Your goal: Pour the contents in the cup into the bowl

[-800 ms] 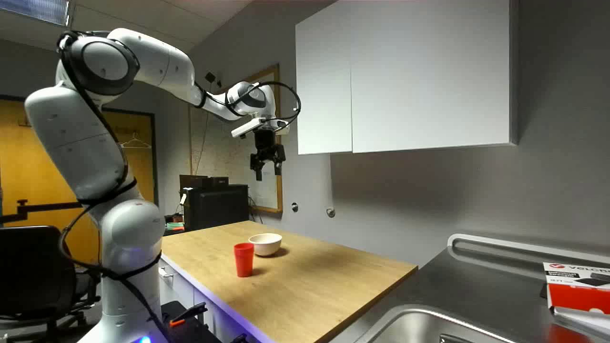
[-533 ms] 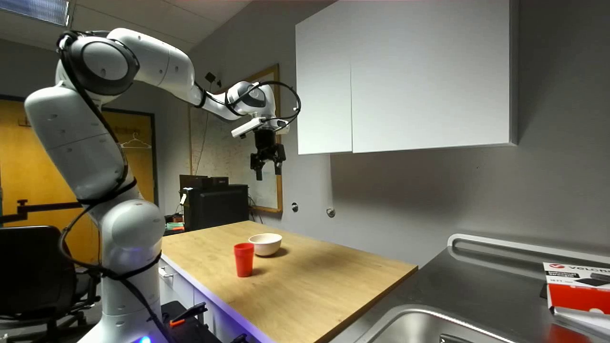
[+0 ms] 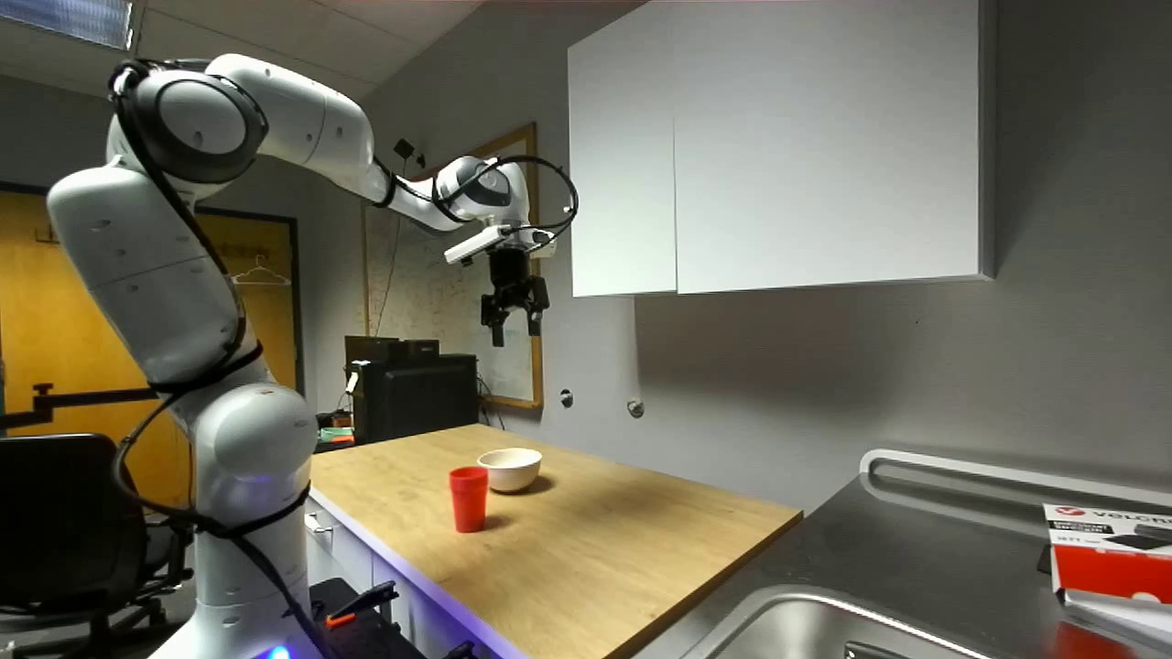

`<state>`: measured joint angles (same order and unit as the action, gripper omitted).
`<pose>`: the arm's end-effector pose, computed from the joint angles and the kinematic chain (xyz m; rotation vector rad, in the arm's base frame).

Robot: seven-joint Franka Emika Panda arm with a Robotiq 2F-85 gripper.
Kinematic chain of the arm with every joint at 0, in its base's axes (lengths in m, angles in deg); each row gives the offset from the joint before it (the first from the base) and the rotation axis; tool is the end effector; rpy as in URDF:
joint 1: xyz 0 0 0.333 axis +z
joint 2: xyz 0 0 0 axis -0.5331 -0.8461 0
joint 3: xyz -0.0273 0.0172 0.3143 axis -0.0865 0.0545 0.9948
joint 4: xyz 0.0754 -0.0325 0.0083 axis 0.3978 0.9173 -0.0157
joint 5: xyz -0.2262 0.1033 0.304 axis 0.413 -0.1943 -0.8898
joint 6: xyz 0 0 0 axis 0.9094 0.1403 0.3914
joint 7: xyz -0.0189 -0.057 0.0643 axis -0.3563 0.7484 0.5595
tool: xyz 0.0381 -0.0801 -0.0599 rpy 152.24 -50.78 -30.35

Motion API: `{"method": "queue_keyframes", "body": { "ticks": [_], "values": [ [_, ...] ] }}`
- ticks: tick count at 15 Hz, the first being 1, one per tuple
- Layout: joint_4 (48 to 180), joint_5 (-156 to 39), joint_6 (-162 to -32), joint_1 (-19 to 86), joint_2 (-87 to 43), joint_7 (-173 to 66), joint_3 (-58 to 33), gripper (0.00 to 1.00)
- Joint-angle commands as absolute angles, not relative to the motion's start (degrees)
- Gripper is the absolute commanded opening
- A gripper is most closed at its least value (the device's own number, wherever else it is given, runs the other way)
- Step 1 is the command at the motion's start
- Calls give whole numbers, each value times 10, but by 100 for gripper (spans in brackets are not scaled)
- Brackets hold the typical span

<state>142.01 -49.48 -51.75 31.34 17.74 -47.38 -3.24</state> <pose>0.4140 0.0185 0.5748 2.8881 0.1610 -0.1856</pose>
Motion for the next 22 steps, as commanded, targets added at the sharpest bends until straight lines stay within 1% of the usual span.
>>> {"method": "queue_keyframes", "body": {
  "ticks": [1, 13, 22],
  "values": [
    [1419, -491, -515, 326, 176, -478, -43, 100],
    [1427, -516, -536, 329, 142, -533, -42, 100],
    [1524, -592, -642, 326, 86, -583, -54, 100]
  ]
}}
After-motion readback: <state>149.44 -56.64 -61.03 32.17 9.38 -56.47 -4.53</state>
